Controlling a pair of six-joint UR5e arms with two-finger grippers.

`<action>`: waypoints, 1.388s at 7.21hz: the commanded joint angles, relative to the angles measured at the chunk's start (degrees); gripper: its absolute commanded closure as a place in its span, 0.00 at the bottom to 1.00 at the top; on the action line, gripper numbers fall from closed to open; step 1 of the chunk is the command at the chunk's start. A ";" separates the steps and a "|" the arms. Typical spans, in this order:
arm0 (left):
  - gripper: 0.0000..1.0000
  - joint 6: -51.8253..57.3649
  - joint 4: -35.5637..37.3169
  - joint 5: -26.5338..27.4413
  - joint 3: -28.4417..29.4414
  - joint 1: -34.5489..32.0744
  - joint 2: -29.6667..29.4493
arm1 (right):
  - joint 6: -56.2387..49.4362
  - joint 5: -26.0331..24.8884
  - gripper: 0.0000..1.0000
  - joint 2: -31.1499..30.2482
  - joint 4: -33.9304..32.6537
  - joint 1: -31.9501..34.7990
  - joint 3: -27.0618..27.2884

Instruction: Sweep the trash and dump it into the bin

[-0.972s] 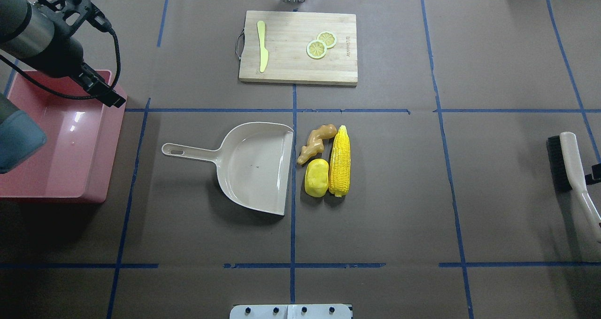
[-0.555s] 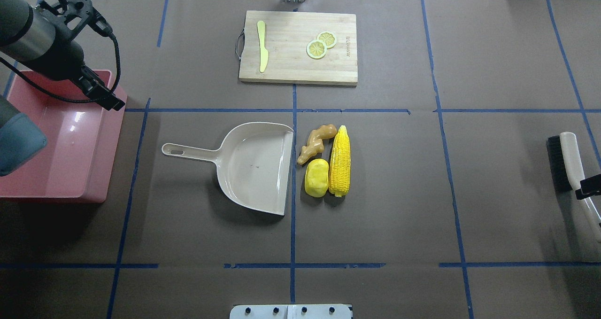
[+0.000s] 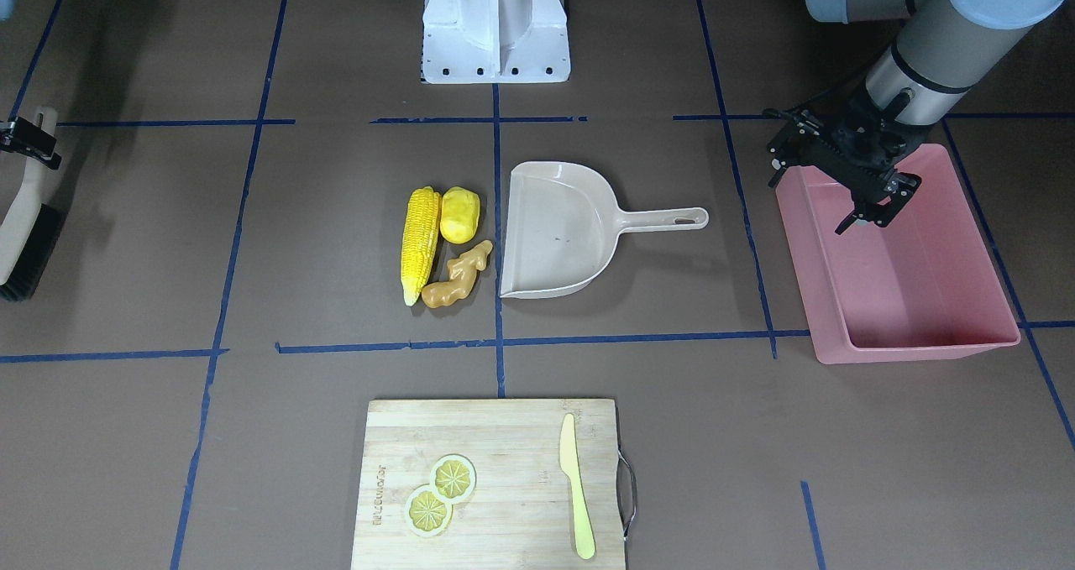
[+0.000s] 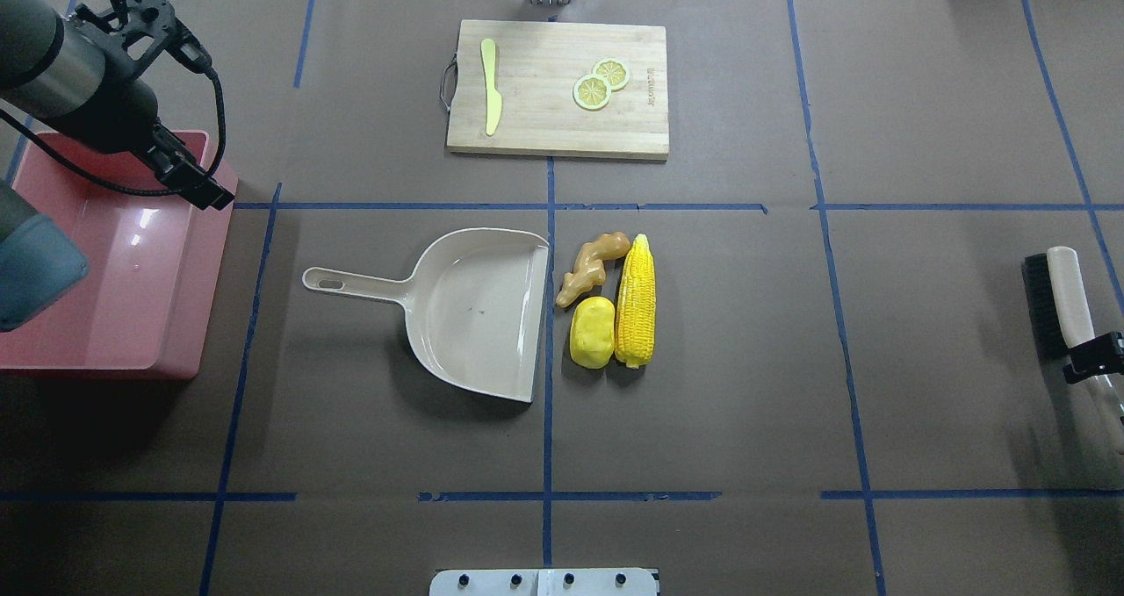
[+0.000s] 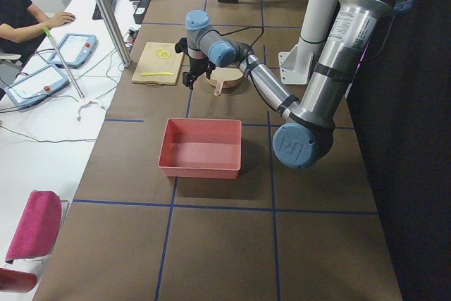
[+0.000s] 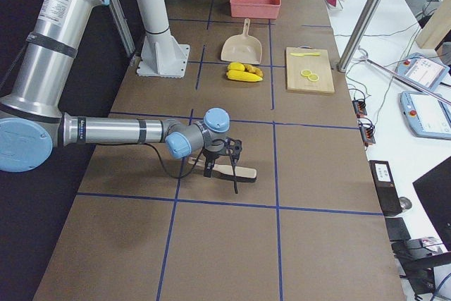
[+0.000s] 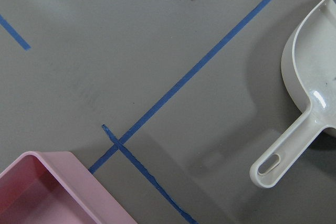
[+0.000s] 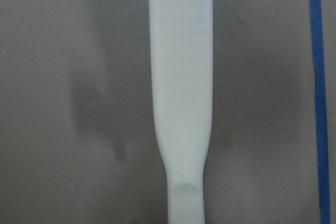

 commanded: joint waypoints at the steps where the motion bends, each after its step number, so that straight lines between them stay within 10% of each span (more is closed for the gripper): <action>1: 0.00 0.01 -0.03 0.01 -0.01 0.07 0.15 | -0.02 0.04 0.13 0.80 -0.06 -1.02 -1.21; 6: 0.00 0.10 -0.21 0.10 -0.09 0.16 -0.02 | -0.11 -0.40 0.98 0.89 0.21 -1.73 -2.45; 10: 0.00 1.84 -0.64 0.10 -0.18 2.96 -0.11 | -0.20 -0.05 1.00 0.97 -0.05 -1.46 2.63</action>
